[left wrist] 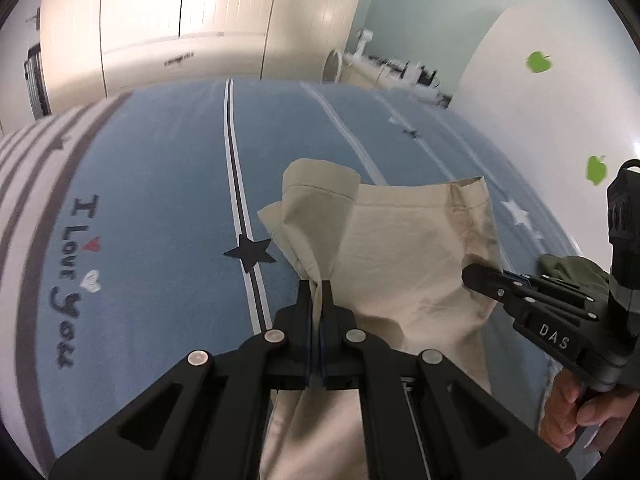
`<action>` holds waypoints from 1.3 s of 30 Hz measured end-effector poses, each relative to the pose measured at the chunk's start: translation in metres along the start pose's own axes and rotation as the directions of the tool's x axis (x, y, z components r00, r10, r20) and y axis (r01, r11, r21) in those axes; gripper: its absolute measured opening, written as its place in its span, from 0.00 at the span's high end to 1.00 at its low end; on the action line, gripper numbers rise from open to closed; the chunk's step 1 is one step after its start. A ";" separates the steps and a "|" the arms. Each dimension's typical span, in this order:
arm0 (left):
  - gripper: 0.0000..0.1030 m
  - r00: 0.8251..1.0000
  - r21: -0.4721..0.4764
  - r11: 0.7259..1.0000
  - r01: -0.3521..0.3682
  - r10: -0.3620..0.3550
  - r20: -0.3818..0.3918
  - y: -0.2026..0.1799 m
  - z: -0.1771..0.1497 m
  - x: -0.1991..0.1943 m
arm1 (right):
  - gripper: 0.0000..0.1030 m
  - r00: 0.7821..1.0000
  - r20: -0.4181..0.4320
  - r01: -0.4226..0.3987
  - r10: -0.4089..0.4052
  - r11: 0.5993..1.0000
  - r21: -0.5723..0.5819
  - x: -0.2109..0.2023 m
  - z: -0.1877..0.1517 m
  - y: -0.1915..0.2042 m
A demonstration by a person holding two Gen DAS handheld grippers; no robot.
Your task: Fold clothes
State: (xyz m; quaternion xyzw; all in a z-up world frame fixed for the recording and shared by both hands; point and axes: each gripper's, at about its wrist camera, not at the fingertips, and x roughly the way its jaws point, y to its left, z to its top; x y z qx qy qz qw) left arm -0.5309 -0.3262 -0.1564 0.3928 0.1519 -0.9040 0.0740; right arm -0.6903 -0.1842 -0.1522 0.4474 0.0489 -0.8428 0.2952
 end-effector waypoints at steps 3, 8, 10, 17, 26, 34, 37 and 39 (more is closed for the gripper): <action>0.99 1.000 -0.012 1.000 0.024 -0.024 0.016 -0.004 -0.018 -0.034 | 0.98 0.999 0.032 -0.015 0.016 1.000 -0.022 -0.038 -0.022 0.010; 0.99 0.998 -0.038 0.998 0.051 -0.049 0.038 -0.012 -0.060 -0.085 | 0.98 0.998 0.040 -0.050 0.052 0.998 -0.036 -0.081 -0.061 0.030; 0.99 0.998 -0.030 0.998 0.059 -0.058 0.022 -0.018 -0.081 -0.101 | 0.98 0.998 0.031 -0.057 0.058 0.998 -0.036 -0.094 -0.078 0.034; 0.99 0.997 -0.048 0.996 0.076 -0.076 -0.008 -0.034 -0.133 -0.144 | 0.98 0.995 -0.040 -0.088 0.087 0.996 -0.012 -0.128 -0.139 0.039; 0.99 0.995 -0.064 0.995 0.072 -0.076 -0.062 -0.051 -0.201 -0.201 | 0.98 0.985 -0.101 -0.135 0.137 0.991 0.019 -0.169 -0.205 0.040; 0.99 0.990 -0.102 0.993 0.059 -0.071 -0.121 -0.051 -0.255 -0.225 | 0.98 0.973 -0.161 -0.164 0.167 0.986 0.027 -0.188 -0.260 0.052; 0.99 0.990 -0.111 0.992 0.060 -0.073 -0.119 -0.047 -0.264 -0.227 | 0.98 0.969 -0.169 -0.176 0.179 0.984 0.031 -0.191 -0.271 0.054; 0.99 0.990 -0.117 0.991 0.064 -0.077 -0.116 -0.047 -0.268 -0.230 | 0.98 0.968 -0.173 -0.181 0.183 0.983 0.031 -0.192 -0.277 0.057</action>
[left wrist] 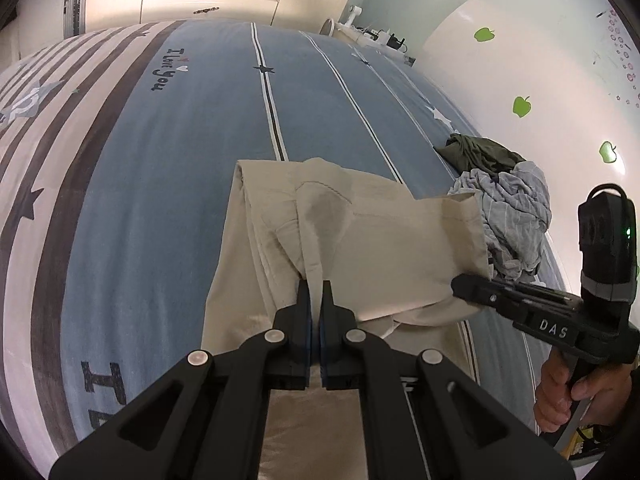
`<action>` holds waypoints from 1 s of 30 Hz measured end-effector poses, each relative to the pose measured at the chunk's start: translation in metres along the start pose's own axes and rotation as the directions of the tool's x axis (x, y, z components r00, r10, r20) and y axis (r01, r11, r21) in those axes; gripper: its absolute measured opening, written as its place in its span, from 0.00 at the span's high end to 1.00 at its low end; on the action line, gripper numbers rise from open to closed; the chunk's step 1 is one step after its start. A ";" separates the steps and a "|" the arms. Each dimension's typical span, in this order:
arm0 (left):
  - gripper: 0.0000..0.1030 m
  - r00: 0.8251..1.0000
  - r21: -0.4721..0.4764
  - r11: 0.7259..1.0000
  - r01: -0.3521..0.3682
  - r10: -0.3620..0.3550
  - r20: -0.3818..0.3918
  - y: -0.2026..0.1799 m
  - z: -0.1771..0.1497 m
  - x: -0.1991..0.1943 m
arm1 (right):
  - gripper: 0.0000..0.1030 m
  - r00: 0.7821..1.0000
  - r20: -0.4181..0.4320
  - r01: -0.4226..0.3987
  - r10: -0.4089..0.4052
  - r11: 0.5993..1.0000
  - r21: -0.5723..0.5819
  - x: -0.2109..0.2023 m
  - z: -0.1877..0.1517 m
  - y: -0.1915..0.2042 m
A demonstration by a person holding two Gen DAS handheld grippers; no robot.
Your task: Fold clothes
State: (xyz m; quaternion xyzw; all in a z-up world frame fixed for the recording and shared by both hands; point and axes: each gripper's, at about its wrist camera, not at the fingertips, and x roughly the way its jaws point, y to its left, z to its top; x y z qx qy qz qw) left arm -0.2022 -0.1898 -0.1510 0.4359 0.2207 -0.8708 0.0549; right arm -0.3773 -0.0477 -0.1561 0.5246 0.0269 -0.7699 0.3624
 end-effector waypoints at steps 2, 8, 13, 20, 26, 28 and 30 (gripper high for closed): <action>0.98 1.000 -0.009 1.000 0.000 0.000 -0.019 0.002 -0.005 0.003 | 0.97 1.000 -0.012 -0.002 0.002 1.000 -0.003 0.002 -0.007 0.003; 0.98 0.996 -0.029 0.999 -0.015 0.012 -0.090 0.014 -0.031 -0.003 | 0.90 0.997 -0.079 -0.018 0.016 1.000 -0.019 0.000 -0.030 -0.002; 0.98 0.989 -0.022 0.999 -0.027 0.024 -0.147 0.015 -0.054 -0.025 | 0.85 0.991 -0.136 -0.006 -0.003 0.998 -0.065 -0.014 -0.060 -0.003; 0.98 0.980 0.005 0.999 -0.052 0.052 -0.192 0.017 -0.077 -0.065 | 0.84 0.986 -0.158 0.044 -0.058 0.995 -0.091 -0.051 -0.084 -0.014; 0.97 0.986 -0.044 0.998 -0.042 0.034 -0.165 0.028 -0.067 -0.063 | 0.82 0.992 -0.120 0.047 -0.048 0.999 -0.012 -0.055 -0.075 -0.026; 0.97 0.990 -0.026 0.999 -0.020 0.016 -0.139 0.022 -0.057 -0.052 | 0.81 0.995 -0.097 0.038 -0.039 0.999 -0.017 -0.044 -0.062 -0.020; 0.97 0.992 -0.026 1.000 -0.009 0.005 -0.126 0.016 -0.048 -0.039 | 0.81 0.997 -0.079 0.020 -0.021 1.000 -0.007 -0.033 -0.053 -0.014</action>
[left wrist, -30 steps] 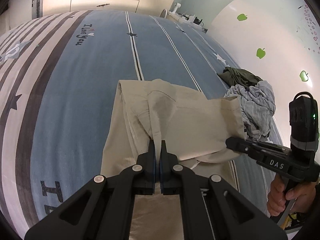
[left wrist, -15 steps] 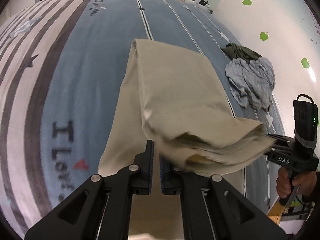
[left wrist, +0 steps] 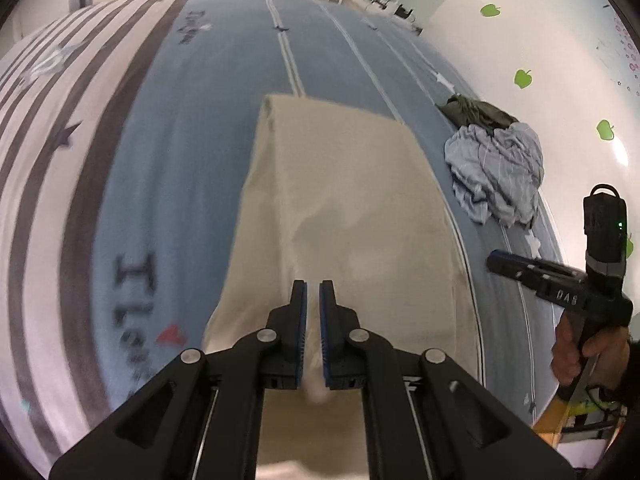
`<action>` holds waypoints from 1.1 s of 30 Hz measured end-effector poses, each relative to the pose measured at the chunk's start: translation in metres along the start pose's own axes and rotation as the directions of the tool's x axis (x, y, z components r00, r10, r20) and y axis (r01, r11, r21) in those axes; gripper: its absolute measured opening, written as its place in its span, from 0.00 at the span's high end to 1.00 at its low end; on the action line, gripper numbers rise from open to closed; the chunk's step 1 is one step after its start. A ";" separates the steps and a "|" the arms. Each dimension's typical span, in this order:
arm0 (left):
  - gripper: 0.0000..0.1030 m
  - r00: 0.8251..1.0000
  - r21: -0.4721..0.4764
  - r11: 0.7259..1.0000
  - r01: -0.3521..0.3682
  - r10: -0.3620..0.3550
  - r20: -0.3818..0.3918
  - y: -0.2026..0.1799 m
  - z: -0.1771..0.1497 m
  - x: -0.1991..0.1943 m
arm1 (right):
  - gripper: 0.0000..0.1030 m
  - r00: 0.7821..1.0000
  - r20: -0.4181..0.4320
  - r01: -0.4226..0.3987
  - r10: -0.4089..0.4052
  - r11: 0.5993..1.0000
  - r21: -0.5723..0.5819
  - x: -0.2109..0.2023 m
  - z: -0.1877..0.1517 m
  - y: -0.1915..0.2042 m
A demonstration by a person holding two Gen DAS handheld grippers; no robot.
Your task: Fold clothes
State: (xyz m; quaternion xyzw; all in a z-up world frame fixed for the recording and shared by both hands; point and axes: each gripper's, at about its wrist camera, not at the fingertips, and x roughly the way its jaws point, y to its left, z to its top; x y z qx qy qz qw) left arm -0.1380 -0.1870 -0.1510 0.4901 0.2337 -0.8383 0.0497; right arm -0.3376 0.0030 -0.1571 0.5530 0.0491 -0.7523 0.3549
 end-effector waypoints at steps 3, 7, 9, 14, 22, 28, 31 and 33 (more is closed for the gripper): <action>0.95 1.000 -0.041 0.999 0.023 -0.024 -0.007 -0.003 0.013 0.027 | 0.80 1.000 0.007 -0.017 0.017 1.000 0.006 0.021 0.014 0.009; 0.94 0.998 -0.039 0.999 -0.014 0.011 -0.066 -0.002 0.013 0.060 | 0.78 0.999 -0.044 -0.008 0.009 1.000 0.021 0.053 0.018 0.013; 0.94 0.995 -0.058 0.998 -0.028 0.023 -0.092 0.005 0.008 0.067 | 0.78 0.996 -0.084 0.018 -0.016 0.999 0.030 0.065 0.012 0.009; 0.94 0.996 -0.055 0.998 -0.037 0.032 -0.085 0.015 -0.009 0.047 | 0.78 0.994 -0.107 0.038 -0.033 0.998 0.044 0.062 -0.002 -0.001; 0.62 0.998 -0.090 0.996 -0.012 0.005 -0.070 0.031 -0.032 0.007 | 0.71 0.992 -0.121 0.040 -0.030 0.996 0.083 0.038 -0.030 -0.009; 0.50 0.997 -0.074 0.997 0.020 -0.025 -0.072 0.022 -0.040 0.004 | 0.69 0.994 -0.110 0.008 0.006 0.992 0.125 0.037 -0.036 -0.003; 0.55 0.996 -0.037 0.999 0.015 -0.018 -0.082 0.009 -0.042 0.012 | 0.69 0.995 -0.094 -0.013 0.026 0.991 0.131 0.035 -0.035 0.003; 0.74 0.996 -0.017 1.000 0.016 -0.018 -0.091 0.002 -0.045 0.017 | 0.69 0.995 -0.095 -0.024 0.037 0.990 0.137 0.036 -0.037 0.005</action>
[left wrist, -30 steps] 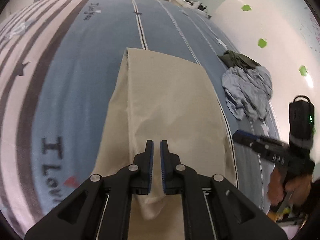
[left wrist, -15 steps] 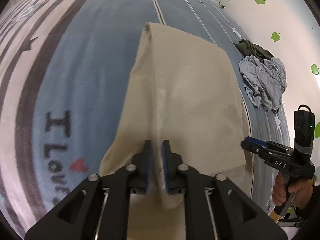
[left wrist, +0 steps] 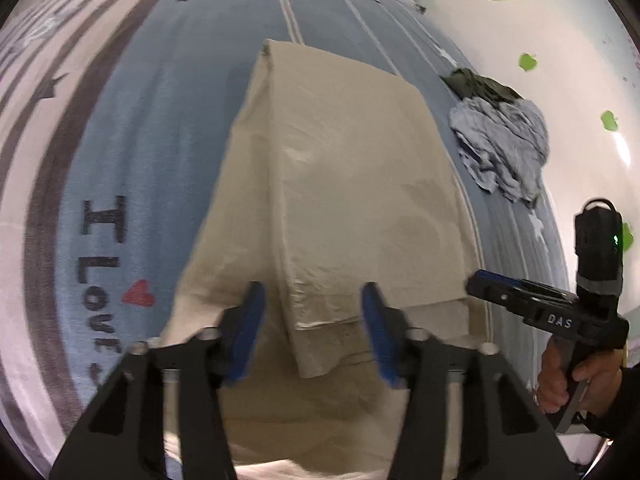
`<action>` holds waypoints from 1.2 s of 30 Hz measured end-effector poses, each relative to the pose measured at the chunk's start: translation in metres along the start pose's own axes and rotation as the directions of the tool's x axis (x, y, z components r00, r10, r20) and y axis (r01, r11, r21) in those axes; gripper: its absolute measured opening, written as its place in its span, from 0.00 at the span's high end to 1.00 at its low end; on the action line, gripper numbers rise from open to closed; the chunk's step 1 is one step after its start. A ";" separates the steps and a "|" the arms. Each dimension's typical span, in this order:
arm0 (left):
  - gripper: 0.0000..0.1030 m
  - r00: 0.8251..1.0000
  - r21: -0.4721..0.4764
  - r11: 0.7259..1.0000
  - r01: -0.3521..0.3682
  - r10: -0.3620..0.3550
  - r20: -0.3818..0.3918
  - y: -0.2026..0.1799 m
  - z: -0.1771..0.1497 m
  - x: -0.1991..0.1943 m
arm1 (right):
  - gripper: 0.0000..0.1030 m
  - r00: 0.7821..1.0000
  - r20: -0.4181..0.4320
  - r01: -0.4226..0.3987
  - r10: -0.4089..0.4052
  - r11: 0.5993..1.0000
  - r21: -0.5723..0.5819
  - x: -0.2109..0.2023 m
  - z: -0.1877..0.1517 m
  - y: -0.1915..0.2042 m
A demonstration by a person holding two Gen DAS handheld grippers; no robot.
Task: Fold clothes
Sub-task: 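Regrasp the folded end with both grippers and fold it over again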
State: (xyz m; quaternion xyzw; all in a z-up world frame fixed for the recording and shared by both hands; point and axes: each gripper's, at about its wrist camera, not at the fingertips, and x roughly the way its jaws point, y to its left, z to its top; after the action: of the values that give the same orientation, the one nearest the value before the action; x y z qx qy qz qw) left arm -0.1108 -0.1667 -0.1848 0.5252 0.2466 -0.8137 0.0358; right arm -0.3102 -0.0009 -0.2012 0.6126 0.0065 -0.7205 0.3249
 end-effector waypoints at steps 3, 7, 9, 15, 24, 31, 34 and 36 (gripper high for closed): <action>0.89 0.999 0.029 0.999 -0.039 0.040 -0.017 -0.004 -0.005 0.006 | 0.69 1.000 0.006 -0.004 0.004 1.000 -0.005 -0.002 -0.001 0.007; 0.97 1.000 0.026 0.999 -0.027 0.027 -0.001 -0.003 -0.008 0.002 | 0.69 1.000 0.015 -0.012 0.012 1.000 0.002 -0.008 -0.003 0.007; 0.97 1.000 0.026 1.000 -0.009 0.009 0.003 -0.003 -0.009 -0.001 | 0.69 1.000 0.011 -0.026 0.026 1.000 0.009 -0.010 -0.003 0.006; 0.97 1.000 0.018 0.999 0.028 -0.028 0.010 -0.004 -0.013 -0.015 | 0.72 0.999 -0.035 -0.035 0.035 0.999 0.003 0.001 -0.002 0.008; 1.00 0.999 0.059 0.998 -0.024 0.026 -0.032 -0.019 -0.022 -0.010 | 0.98 0.998 -0.065 -0.005 0.000 0.996 -0.085 0.003 -0.013 0.024; 1.00 0.998 -0.004 0.999 -0.050 0.049 -0.050 -0.012 -0.027 -0.001 | 0.94 0.996 -0.084 0.016 -0.018 0.999 -0.028 0.001 -0.027 0.011; 0.97 0.997 -0.045 0.998 -0.047 0.044 -0.066 -0.005 -0.020 0.001 | 0.75 0.996 -0.093 0.012 -0.012 1.000 -0.009 0.002 -0.030 0.008; 0.86 0.997 -0.037 0.998 -0.050 0.048 -0.052 -0.005 -0.017 -0.002 | 0.61 0.997 -0.070 0.014 -0.016 1.000 -0.017 -0.004 -0.032 0.008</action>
State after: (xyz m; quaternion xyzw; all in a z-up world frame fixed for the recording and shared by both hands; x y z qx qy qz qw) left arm -0.0975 -0.1557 -0.1870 0.5511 0.2500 -0.7939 0.0595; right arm -0.2787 0.0077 -0.2027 0.6346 0.0286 -0.7010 0.3242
